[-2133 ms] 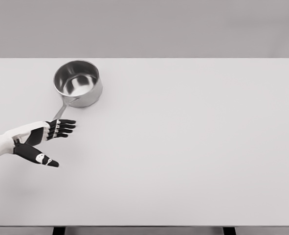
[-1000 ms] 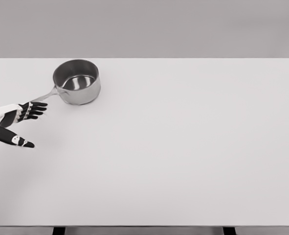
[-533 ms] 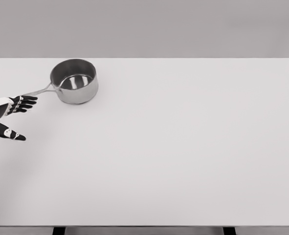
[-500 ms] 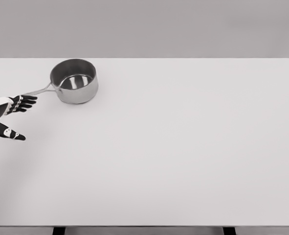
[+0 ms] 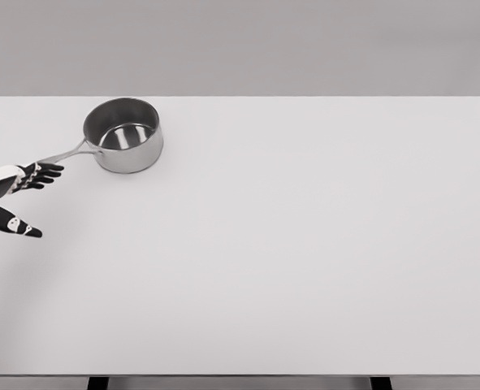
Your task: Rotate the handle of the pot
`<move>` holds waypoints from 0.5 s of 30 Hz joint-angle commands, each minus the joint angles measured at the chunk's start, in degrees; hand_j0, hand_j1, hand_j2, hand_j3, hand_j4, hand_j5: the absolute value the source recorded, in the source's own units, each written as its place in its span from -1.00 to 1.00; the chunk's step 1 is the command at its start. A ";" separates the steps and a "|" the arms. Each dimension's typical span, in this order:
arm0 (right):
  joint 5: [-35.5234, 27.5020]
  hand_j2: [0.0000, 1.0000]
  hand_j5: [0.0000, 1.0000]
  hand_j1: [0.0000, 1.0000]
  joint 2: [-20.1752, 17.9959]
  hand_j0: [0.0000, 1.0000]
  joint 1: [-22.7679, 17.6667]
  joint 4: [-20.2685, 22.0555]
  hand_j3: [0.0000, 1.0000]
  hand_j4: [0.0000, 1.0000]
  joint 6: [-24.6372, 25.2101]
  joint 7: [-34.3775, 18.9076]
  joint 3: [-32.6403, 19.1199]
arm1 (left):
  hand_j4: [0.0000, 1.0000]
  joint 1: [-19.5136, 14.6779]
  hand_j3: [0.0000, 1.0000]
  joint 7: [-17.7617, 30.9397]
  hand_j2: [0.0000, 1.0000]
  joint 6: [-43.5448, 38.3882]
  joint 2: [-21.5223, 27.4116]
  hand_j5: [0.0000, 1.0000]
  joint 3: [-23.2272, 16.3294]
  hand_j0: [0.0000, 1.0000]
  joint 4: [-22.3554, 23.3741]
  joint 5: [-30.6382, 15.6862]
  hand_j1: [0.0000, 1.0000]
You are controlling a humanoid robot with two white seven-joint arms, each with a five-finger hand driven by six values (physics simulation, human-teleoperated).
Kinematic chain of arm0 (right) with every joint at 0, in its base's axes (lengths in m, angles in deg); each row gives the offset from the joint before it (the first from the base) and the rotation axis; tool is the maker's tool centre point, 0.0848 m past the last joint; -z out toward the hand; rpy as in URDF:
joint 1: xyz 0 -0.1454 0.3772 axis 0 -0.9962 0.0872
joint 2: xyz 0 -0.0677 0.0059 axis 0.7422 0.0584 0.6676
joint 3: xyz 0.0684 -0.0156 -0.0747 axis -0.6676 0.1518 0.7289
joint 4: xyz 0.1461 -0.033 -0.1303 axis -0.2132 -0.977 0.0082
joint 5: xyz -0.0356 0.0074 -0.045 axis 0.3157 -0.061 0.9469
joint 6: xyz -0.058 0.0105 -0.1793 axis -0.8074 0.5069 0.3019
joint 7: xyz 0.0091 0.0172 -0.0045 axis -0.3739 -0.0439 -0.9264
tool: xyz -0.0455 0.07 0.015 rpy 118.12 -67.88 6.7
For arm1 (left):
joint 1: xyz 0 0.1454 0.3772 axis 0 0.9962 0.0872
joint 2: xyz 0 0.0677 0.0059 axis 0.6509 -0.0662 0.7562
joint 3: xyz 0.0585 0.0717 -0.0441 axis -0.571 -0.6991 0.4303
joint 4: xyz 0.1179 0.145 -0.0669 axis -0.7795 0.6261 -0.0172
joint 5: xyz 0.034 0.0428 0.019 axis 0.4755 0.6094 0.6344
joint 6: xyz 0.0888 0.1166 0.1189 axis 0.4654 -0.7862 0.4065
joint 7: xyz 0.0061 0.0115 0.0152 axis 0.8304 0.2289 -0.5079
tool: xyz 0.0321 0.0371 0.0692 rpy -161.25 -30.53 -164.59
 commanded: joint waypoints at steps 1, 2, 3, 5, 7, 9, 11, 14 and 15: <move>0.00 1.00 1.00 1.00 0.00 1.00 0.00 -0.01 1.00 1.00 -0.03 -0.01 0.04 | 1.00 0.00 1.00 0.00 1.00 0.03 1.20 1.00 -1.35 1.00 -0.40 -0.21 1.00; 0.00 1.00 1.00 1.00 0.00 1.00 0.00 -0.09 1.00 1.00 0.06 -0.01 -0.04 | 1.00 0.00 1.00 0.00 1.00 0.21 1.37 1.00 -1.70 1.00 -0.40 -0.12 1.00; 0.00 1.00 1.00 1.00 0.00 1.00 0.00 -0.09 1.00 1.00 -0.03 -0.01 0.04 | 1.00 -0.09 1.00 0.00 1.00 0.21 1.37 1.00 -2.14 1.00 -0.40 -0.12 1.00; 0.00 1.00 1.00 1.00 0.00 1.00 0.00 -0.01 1.00 1.00 -0.03 -0.01 0.04 | 1.00 0.00 1.00 0.00 1.00 0.12 1.46 1.00 -2.14 1.00 -0.40 -0.03 1.00; 0.00 1.00 1.00 1.00 0.00 1.00 0.00 -0.01 1.00 1.00 -0.03 -0.01 0.04 | 1.00 0.00 1.00 0.00 1.00 0.12 1.46 1.00 -2.14 1.00 -0.31 -0.03 1.00; 0.00 1.00 1.00 1.00 0.00 1.00 0.00 -0.01 1.00 1.00 -0.03 -0.01 0.04 | 1.00 0.09 1.00 0.00 1.00 0.12 1.37 1.00 -2.23 1.00 -0.14 0.06 1.00; 0.00 1.00 1.00 1.00 0.00 1.00 0.00 -0.01 1.00 1.00 -0.03 -0.01 0.04 | 1.00 0.09 1.00 0.00 1.00 0.12 1.38 1.00 -2.93 1.00 -0.14 0.06 1.00; 0.00 1.00 1.00 1.00 0.00 1.00 0.00 -0.01 1.00 1.00 -0.03 -0.01 -0.04 | 1.00 -0.17 1.00 0.00 1.00 -0.32 1.37 1.00 -3.02 1.00 -0.31 1.64 1.00; 0.00 1.00 1.00 1.00 0.00 1.00 0.00 -0.01 1.00 1.00 -0.03 -0.01 -0.04 | 1.00 -0.35 1.00 0.00 1.00 -0.58 1.37 1.00 -3.02 1.00 -0.40 1.64 1.00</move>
